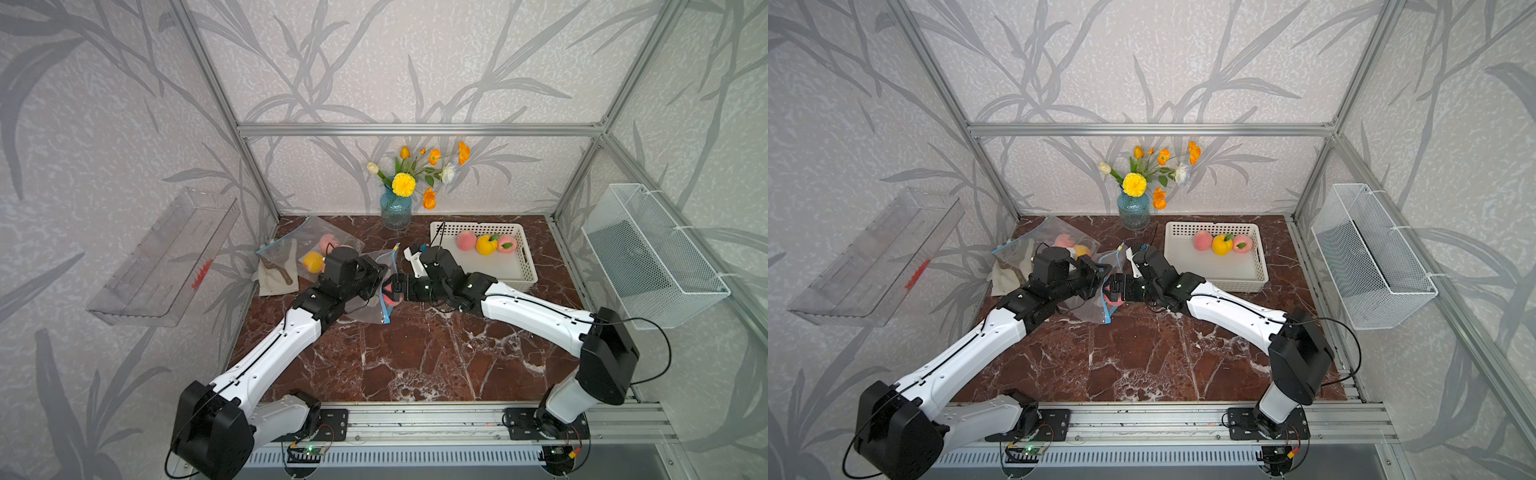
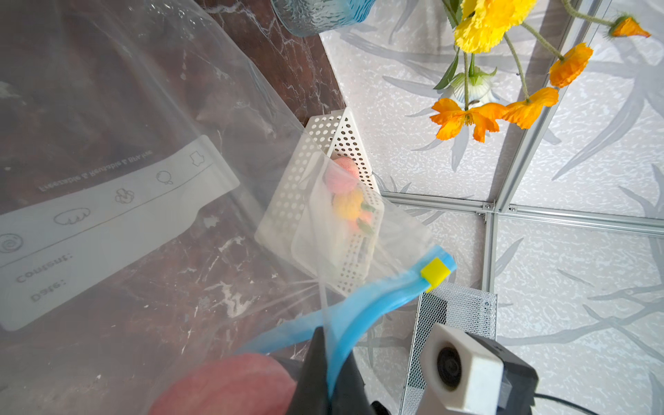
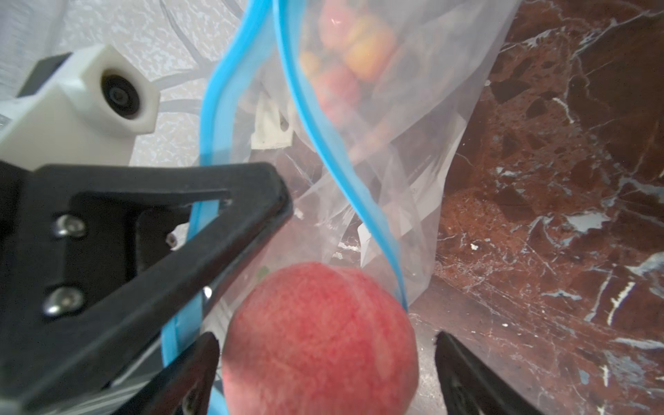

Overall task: Place the peach in a zip-top bag and seal the zipper
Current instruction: Place the peach in the zipper food storage bag.

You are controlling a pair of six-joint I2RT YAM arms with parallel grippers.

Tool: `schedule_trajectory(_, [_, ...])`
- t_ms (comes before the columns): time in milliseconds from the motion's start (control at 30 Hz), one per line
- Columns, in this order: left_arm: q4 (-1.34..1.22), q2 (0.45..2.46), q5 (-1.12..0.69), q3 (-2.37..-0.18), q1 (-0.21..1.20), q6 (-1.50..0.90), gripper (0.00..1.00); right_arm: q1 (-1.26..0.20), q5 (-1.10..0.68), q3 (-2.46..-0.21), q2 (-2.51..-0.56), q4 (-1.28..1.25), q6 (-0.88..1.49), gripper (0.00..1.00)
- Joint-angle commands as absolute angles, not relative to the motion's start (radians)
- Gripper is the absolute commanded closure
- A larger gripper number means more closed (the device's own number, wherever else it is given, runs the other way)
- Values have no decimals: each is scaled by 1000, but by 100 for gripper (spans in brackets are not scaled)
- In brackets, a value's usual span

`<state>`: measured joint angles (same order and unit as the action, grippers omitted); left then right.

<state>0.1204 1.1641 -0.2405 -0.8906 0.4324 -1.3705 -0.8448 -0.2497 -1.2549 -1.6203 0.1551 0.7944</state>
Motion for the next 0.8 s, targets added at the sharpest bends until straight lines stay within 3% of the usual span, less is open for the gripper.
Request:
schedule_trajectory(0, [98,1141,-219,-884,426,-1386,100,-833,-301,-1235,-1569,79,841,7])
schedule_trajectory(133, [89,1143,-221,-877,424,-1400,100,-827,-331,-1220,-1570,59,893,11])
schedule_trajectory(467, [57,1160,-250,-874,425,-1427,100,-828,-331,-1221,-1642,22,915,31])
schedule_trajectory(767, [34,1161,-276,-871,424,-1446,100,-881,-108,-1245,-1695,17,777,36])
